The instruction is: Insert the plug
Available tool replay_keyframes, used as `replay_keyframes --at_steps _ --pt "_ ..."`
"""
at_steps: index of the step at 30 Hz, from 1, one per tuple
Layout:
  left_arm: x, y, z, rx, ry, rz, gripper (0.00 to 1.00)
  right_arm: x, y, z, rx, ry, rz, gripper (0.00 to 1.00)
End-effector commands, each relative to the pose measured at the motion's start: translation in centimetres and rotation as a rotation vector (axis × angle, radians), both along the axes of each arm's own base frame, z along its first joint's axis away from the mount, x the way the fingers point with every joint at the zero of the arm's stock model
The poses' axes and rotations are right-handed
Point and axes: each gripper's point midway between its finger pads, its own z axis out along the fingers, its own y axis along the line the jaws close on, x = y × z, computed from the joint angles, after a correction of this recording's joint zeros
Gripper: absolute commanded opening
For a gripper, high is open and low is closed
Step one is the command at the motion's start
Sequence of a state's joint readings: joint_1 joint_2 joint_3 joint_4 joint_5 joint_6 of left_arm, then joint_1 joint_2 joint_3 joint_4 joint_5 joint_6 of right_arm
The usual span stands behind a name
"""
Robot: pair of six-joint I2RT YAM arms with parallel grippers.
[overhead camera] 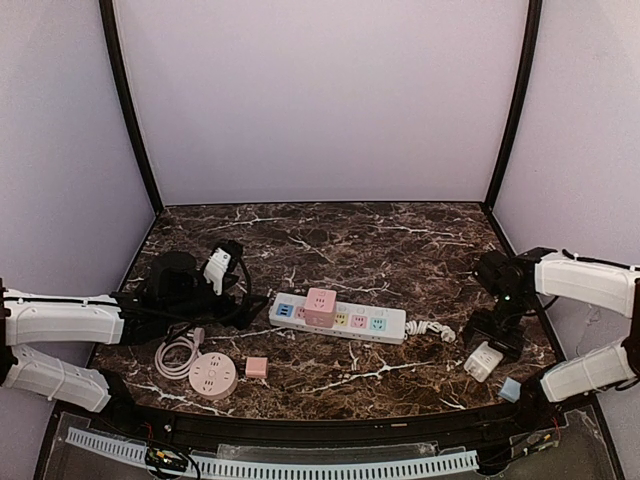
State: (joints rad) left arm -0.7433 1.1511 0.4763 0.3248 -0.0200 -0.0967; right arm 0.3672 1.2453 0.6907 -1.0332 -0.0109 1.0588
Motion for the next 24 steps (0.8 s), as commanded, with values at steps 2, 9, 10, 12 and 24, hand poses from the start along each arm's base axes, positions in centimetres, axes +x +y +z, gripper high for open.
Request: replay_keyframes --at_steps 2,9,10,12,24 --pt "0.6 -0.1 1.0 -0.005 -0.024 0.008 0.98 1.0 2.2 0.5 0.075 -0.061 0.009 0.82" --pt "0.7 -0.1 0.9 -0.001 -0.027 0.011 0.98 1.9 4.6 -0.6 0.1 -0.078 0.112 0.66" --pt "0.7 -0.1 0.8 0.0 -0.026 0.011 0.98 2.0 4.9 -0.9 0.09 -0.07 0.134 0.63" --pt "0.7 -0.1 0.8 0.001 -0.025 0.01 0.98 2.1 5.6 -1.1 0.074 -0.059 0.194 0.56" --pt "0.7 -0.8 0.7 -0.011 -0.008 -0.012 0.98 5.4 12.4 -0.5 0.018 -0.147 0.505 0.35"
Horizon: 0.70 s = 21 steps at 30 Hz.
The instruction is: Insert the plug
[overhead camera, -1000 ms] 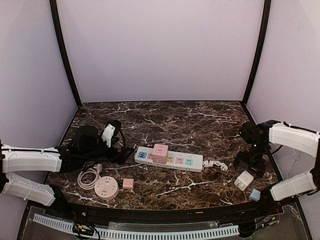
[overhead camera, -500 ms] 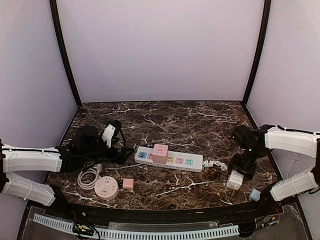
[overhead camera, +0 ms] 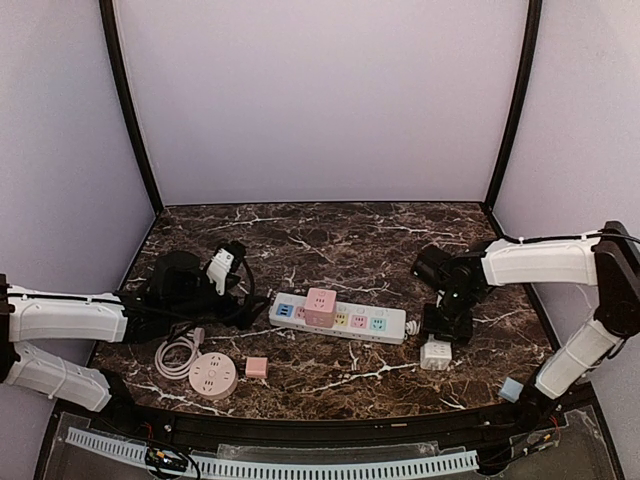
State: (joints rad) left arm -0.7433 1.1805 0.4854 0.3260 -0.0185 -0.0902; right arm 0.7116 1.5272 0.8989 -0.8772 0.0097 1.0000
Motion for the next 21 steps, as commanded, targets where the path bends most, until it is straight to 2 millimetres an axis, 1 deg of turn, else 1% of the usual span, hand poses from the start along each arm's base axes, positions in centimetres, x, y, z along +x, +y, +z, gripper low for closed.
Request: replay_keyframes --at_steps 1,6,7,9,12,14,18,21 --pt "0.4 -0.9 1.3 -0.032 -0.012 -0.023 0.98 1.7 2.8 0.0 0.006 -0.072 0.126 0.34" --pt "-0.1 -1.7 1.6 -0.061 0.005 -0.072 0.98 2.0 5.4 0.6 0.081 -0.104 0.236 0.21" --pt "-0.2 -1.8 1.7 -0.066 0.006 -0.078 0.98 1.9 6.1 0.8 0.115 -0.105 0.257 0.21" --pt "-0.3 -2.2 1.9 -0.081 0.012 -0.095 0.98 1.7 7.4 1.4 0.185 -0.118 0.291 0.16" --pt "-0.8 -3.0 2.2 -0.11 0.022 -0.139 0.98 1.9 9.4 2.8 0.299 -0.165 0.348 0.15" --pt "-1.2 -3.6 2.3 -0.133 0.032 -0.176 0.98 2.0 10.3 3.8 0.354 -0.201 0.376 0.14" --pt "-1.7 -4.6 3.2 -0.181 0.041 -0.228 0.98 2.6 12.1 6.6 0.452 -0.294 0.427 0.14" --pt "-2.0 -5.1 3.9 -0.211 0.051 -0.258 0.98 2.8 13.0 8.3 0.519 -0.35 0.451 0.14"
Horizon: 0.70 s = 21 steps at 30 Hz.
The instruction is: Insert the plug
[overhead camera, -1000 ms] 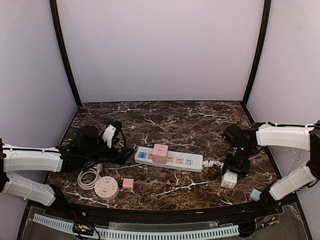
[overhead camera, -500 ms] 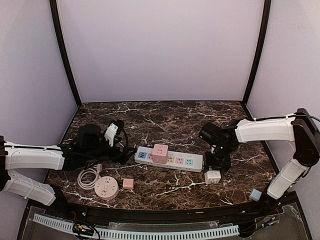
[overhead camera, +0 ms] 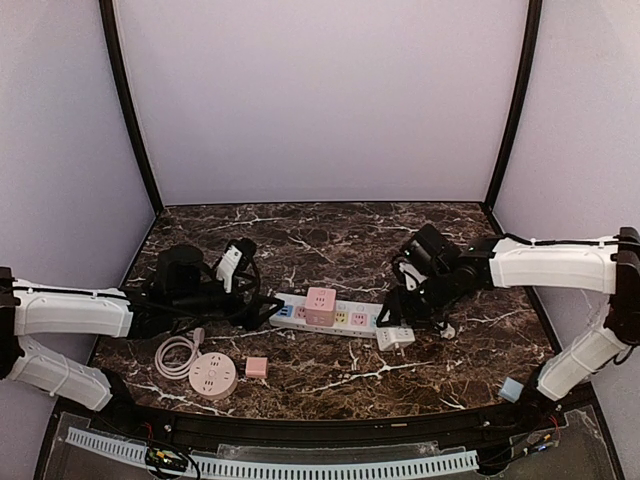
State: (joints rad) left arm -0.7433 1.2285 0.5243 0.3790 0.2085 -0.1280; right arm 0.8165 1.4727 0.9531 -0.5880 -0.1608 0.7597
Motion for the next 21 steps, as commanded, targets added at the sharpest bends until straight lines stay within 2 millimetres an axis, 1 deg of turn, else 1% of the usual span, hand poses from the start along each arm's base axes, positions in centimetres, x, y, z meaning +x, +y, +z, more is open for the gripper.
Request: replay_keyframes --at_steps 1,4,5,6,7,8,9,10,12,14,15,17,21 --pt "-0.6 -1.8 2.9 -0.102 0.0 -0.091 0.98 0.7 3.0 3.8 0.188 -0.122 0.081 0.14" --pt "-1.4 -2.7 3.9 -0.153 0.008 -0.152 0.98 0.9 3.9 5.8 0.271 -0.181 0.101 0.14" --pt "-1.4 -2.8 4.0 -0.162 0.012 -0.16 0.98 1.2 4.0 6.5 0.292 -0.199 0.087 0.13" --pt "-1.4 -3.1 4.5 -0.187 0.013 -0.168 0.98 1.8 3.8 7.0 0.29 -0.222 0.054 0.13" --pt "-1.4 -3.2 4.5 -0.194 0.021 -0.168 0.98 2.3 3.8 7.3 0.287 -0.237 0.031 0.12" --pt "-1.2 -3.4 5.0 -0.215 0.028 -0.163 0.98 2.7 3.7 7.7 0.286 -0.251 0.01 0.1" --pt "-0.9 -3.6 4.8 -0.217 0.04 -0.152 0.98 3.3 3.7 8.2 0.288 -0.267 -0.015 0.1" --pt "-0.4 -3.7 5.2 -0.23 0.051 -0.125 0.97 3.7 3.8 8.7 0.299 -0.283 -0.035 0.1" --pt "0.4 -4.0 4.7 -0.227 0.084 -0.095 0.97 4.3 4.4 10.2 0.362 -0.318 -0.059 0.1" --pt "1.0 -4.5 4.9 -0.24 0.103 -0.08 0.96 4.8 4.9 11.6 0.419 -0.35 -0.08 0.09" --pt "1.2 -4.7 5.0 -0.243 0.109 -0.077 0.96 5.2 5.1 12.4 0.448 -0.369 -0.093 0.08" --pt "1.5 -5.4 5.4 -0.259 0.105 -0.067 0.96 5.7 5.1 13.3 0.475 -0.395 -0.128 0.04" --pt "1.4 -7.3 6.2 -0.258 0.062 -0.048 0.96 6.4 5.3 14.9 0.533 -0.43 -0.177 0.03"
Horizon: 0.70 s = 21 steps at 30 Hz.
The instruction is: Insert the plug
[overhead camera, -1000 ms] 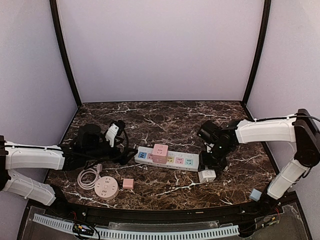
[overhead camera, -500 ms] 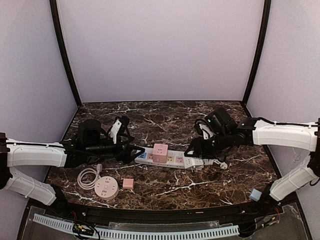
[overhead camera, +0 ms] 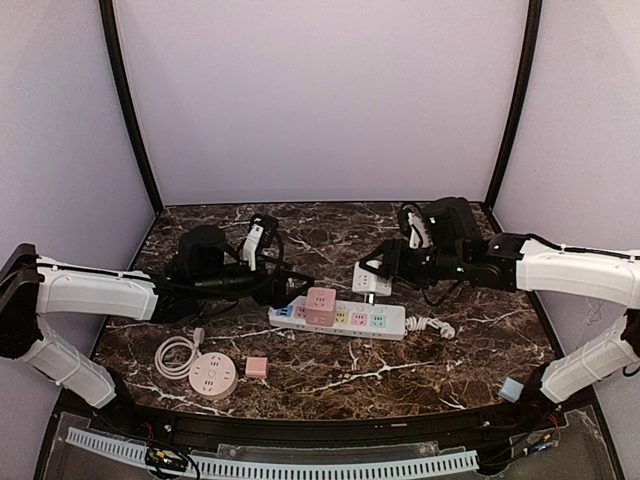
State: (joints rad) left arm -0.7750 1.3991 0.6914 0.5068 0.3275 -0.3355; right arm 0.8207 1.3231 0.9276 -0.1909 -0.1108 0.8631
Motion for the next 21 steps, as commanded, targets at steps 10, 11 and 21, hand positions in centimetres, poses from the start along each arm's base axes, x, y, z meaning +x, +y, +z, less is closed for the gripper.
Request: replay_keyframes --at_steps 10,11,21 --pt "0.8 -5.8 3.6 -0.065 -0.092 0.079 0.95 0.9 3.4 6.9 0.18 -0.166 -0.057 0.0" --pt "0.9 -6.0 3.6 -0.068 -0.091 0.077 0.95 1.0 3.7 7.6 0.201 -0.184 -0.057 0.0" --pt "-0.4 -7.7 3.9 -0.092 -0.099 0.016 0.92 1.6 4.7 7.8 0.19 -0.206 -0.068 0.0"
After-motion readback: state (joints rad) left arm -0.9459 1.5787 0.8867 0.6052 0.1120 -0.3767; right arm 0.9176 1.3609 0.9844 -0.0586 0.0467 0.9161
